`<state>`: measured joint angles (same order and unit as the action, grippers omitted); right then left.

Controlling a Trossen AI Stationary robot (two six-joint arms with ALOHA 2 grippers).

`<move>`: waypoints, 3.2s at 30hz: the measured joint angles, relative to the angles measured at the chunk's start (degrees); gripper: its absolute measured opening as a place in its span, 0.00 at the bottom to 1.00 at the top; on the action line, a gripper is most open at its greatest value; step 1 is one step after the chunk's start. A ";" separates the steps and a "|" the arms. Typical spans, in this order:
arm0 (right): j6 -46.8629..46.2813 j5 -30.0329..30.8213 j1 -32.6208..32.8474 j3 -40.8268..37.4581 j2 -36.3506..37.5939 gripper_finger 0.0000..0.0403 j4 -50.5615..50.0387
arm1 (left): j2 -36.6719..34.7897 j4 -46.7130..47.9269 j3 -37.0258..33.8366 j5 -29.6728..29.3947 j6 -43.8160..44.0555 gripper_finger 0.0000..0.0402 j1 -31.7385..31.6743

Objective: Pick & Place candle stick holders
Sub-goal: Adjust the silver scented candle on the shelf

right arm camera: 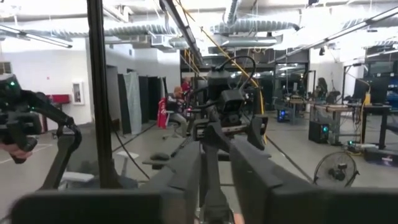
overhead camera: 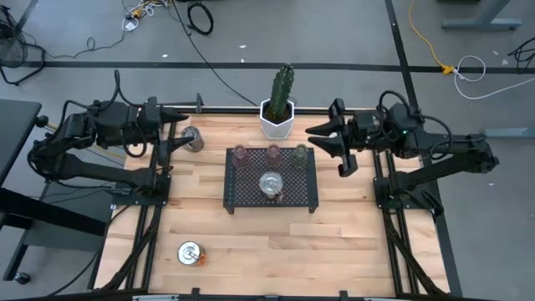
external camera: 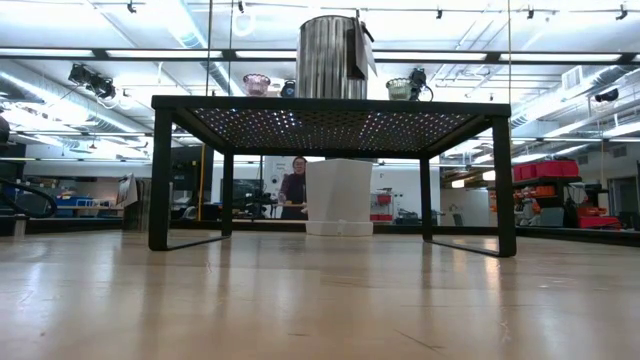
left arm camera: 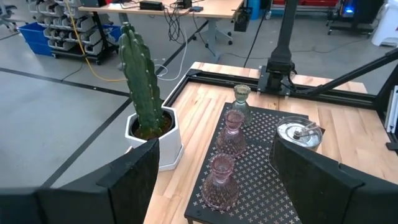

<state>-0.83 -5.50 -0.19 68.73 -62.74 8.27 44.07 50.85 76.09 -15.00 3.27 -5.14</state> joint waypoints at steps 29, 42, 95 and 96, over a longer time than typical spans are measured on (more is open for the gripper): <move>-1.73 -3.54 1.24 3.74 -4.21 0.74 -5.60 | 0.02 0.50 0.00 -0.66 0.50 0.79 0.00; 3.90 -3.08 2.73 15.10 -12.06 0.71 -23.79 | 0.02 0.52 0.00 -0.66 0.50 0.79 0.00; -2.51 -0.31 3.39 15.06 -22.65 0.87 -38.82 | 0.04 2.23 0.00 -0.87 0.48 0.79 0.00; -1.59 -0.29 3.39 15.06 -22.65 0.88 -38.72 | 0.04 2.23 0.00 -0.87 0.48 0.79 0.01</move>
<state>-2.41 -5.79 3.20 83.79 -85.38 -30.45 44.12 53.08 76.09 -15.88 3.75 -5.13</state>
